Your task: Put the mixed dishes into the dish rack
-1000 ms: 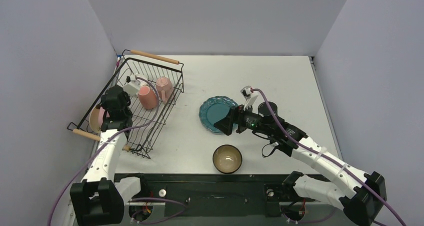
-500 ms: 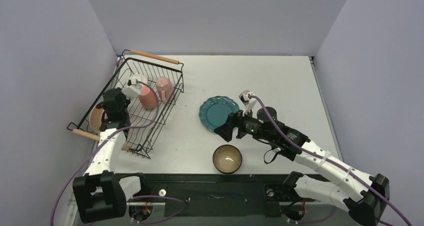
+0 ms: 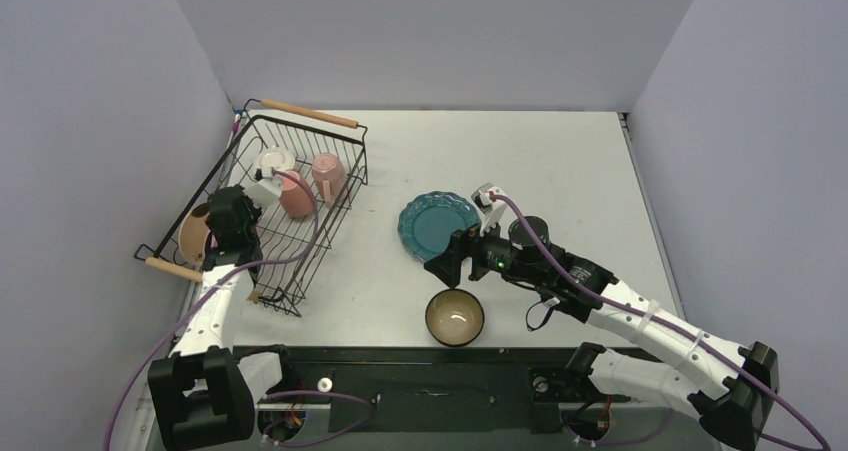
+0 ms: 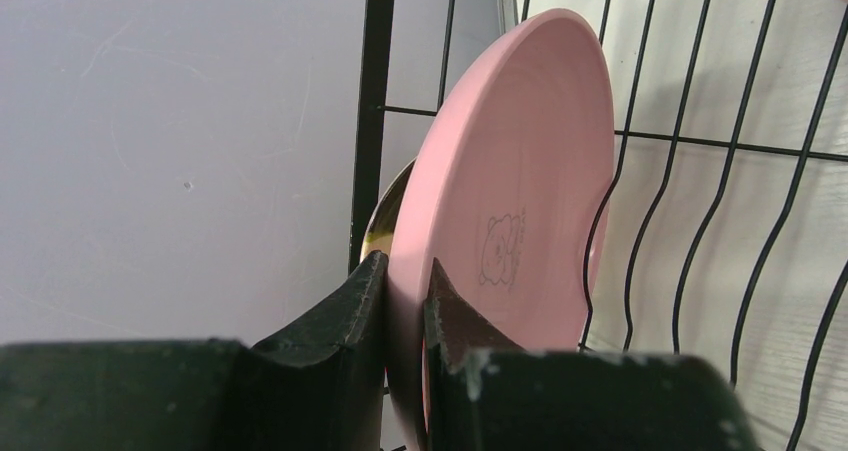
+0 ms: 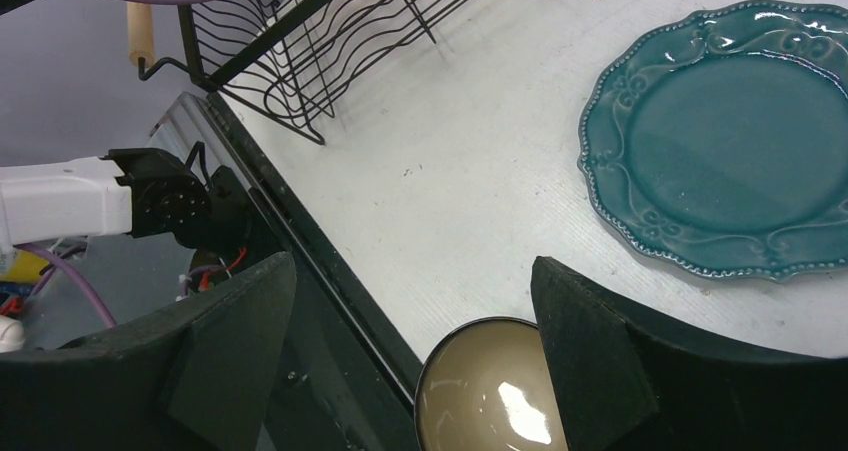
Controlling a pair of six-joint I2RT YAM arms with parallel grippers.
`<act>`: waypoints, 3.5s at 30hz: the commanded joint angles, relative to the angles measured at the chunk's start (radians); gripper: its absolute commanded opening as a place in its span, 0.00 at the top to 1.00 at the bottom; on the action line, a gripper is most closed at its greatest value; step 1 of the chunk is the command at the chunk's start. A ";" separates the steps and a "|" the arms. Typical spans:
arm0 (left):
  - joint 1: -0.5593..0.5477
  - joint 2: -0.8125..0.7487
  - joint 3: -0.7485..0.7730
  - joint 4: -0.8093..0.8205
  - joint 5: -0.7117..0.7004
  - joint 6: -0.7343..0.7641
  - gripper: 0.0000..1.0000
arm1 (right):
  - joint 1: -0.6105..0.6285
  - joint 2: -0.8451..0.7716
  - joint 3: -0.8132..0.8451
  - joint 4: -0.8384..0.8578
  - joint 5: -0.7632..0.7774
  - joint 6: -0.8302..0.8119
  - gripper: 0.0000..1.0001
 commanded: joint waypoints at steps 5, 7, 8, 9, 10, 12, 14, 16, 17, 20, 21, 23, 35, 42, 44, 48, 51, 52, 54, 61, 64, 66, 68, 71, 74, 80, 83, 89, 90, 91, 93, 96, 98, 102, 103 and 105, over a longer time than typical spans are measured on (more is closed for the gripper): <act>0.019 -0.005 -0.009 0.076 -0.093 -0.086 0.73 | 0.010 0.016 0.054 0.043 -0.008 0.012 0.17; 0.019 -0.012 -0.027 0.106 -0.108 -0.081 0.59 | 0.009 0.017 0.053 0.045 -0.008 0.015 0.17; 0.020 -0.014 -0.032 0.114 -0.120 -0.080 0.51 | 0.009 0.020 0.053 0.047 -0.010 0.016 0.17; 0.020 -0.017 -0.035 0.120 -0.122 -0.077 0.48 | 0.009 0.021 0.053 0.048 -0.010 0.017 0.17; 0.020 -0.019 -0.035 0.118 -0.126 -0.075 0.45 | 0.009 0.021 0.053 0.049 -0.012 0.018 0.17; 0.020 -0.020 -0.033 0.126 -0.144 -0.070 0.41 | 0.009 0.025 0.055 0.051 -0.016 0.018 0.17; 0.021 -0.017 -0.028 0.148 -0.184 -0.067 0.38 | 0.008 0.028 0.056 0.053 -0.016 0.019 0.17; 0.026 -0.012 -0.020 0.175 -0.236 -0.055 0.37 | 0.007 0.030 0.056 0.055 -0.018 0.022 0.17; 0.028 -0.007 -0.018 0.206 -0.256 -0.046 0.36 | 0.006 0.029 0.055 0.057 -0.019 0.024 0.17; 0.037 0.003 -0.012 0.280 -0.343 -0.018 0.32 | 0.003 0.029 0.050 0.064 -0.025 0.030 0.17; 0.039 0.004 -0.011 0.291 -0.362 -0.014 0.30 | 0.002 0.030 0.048 0.066 -0.027 0.031 0.17; 0.044 0.018 -0.007 0.321 -0.396 -0.006 0.28 | -0.001 0.027 0.046 0.068 -0.028 0.032 0.17; 0.080 0.044 0.026 0.282 -0.464 -0.104 0.25 | -0.004 0.019 0.038 0.067 -0.031 0.032 0.17; 0.072 -0.004 0.042 0.199 -0.421 -0.194 0.18 | -0.008 0.025 0.041 0.067 -0.037 0.034 0.17; 0.067 -0.009 0.038 0.191 -0.425 -0.220 0.15 | -0.009 0.029 0.043 0.068 -0.041 0.034 0.17; 0.066 -0.023 0.035 0.205 -0.439 -0.243 0.09 | -0.015 0.040 0.045 0.073 -0.052 0.040 0.17; 0.062 -0.025 0.039 0.218 -0.440 -0.252 0.06 | -0.021 0.046 0.045 0.081 -0.057 0.046 0.17; 0.059 -0.025 0.041 0.218 -0.434 -0.256 0.06 | -0.022 0.050 0.046 0.083 -0.060 0.047 0.17; 0.055 -0.028 0.053 0.202 -0.427 -0.276 0.05 | -0.024 0.053 0.047 0.085 -0.061 0.049 0.17; 0.060 -0.029 0.078 0.200 -0.477 -0.322 0.06 | -0.029 0.065 0.055 0.084 -0.063 0.047 0.17; 0.070 -0.023 0.065 0.236 -0.491 -0.310 0.06 | -0.029 0.066 0.055 0.085 -0.063 0.048 0.17; 0.071 -0.016 0.072 0.200 -0.460 -0.336 0.06 | -0.028 0.066 0.053 0.085 -0.063 0.048 0.17; 0.079 0.012 0.083 0.153 -0.465 -0.365 0.06 | -0.030 0.066 0.053 0.084 -0.063 0.047 0.17; 0.099 0.014 0.091 0.124 -0.485 -0.408 0.06 | -0.030 0.063 0.050 0.084 -0.064 0.048 0.17; 0.103 0.008 0.102 0.105 -0.506 -0.428 0.06 | -0.031 0.063 0.050 0.085 -0.066 0.048 0.17; 0.099 -0.005 0.128 0.030 -0.488 -0.512 0.05 | -0.029 0.060 0.046 0.085 -0.064 0.048 0.17; 0.088 -0.020 0.154 -0.045 -0.490 -0.581 0.05 | -0.027 0.060 0.046 0.084 -0.068 0.048 0.17; 0.036 -0.075 0.174 -0.123 -0.480 -0.644 0.05 | -0.026 0.073 0.049 0.085 -0.076 0.050 0.17; 0.032 -0.086 0.171 -0.126 -0.479 -0.642 0.05 | -0.026 0.077 0.050 0.085 -0.077 0.051 0.17; 0.023 -0.090 0.162 -0.126 -0.481 -0.633 0.05 | -0.025 0.078 0.050 0.087 -0.077 0.052 0.17; 0.009 -0.099 0.148 -0.130 -0.480 -0.619 0.06 | -0.025 0.083 0.051 0.091 -0.078 0.053 0.17; 0.005 -0.101 0.126 -0.133 -0.483 -0.618 0.06 | -0.025 0.090 0.055 0.094 -0.082 0.055 0.17; 0.002 -0.108 0.114 -0.133 -0.474 -0.628 0.06 | -0.025 0.094 0.056 0.095 -0.082 0.054 0.17; -0.012 -0.141 0.121 -0.157 -0.427 -0.662 0.06 | -0.024 0.102 0.057 0.097 -0.084 0.053 0.17; -0.018 -0.145 0.129 -0.170 -0.426 -0.667 0.06 | -0.024 0.104 0.057 0.096 -0.085 0.054 0.17; -0.031 -0.148 0.143 -0.195 -0.418 -0.676 0.06 | -0.024 0.107 0.058 0.097 -0.085 0.054 0.17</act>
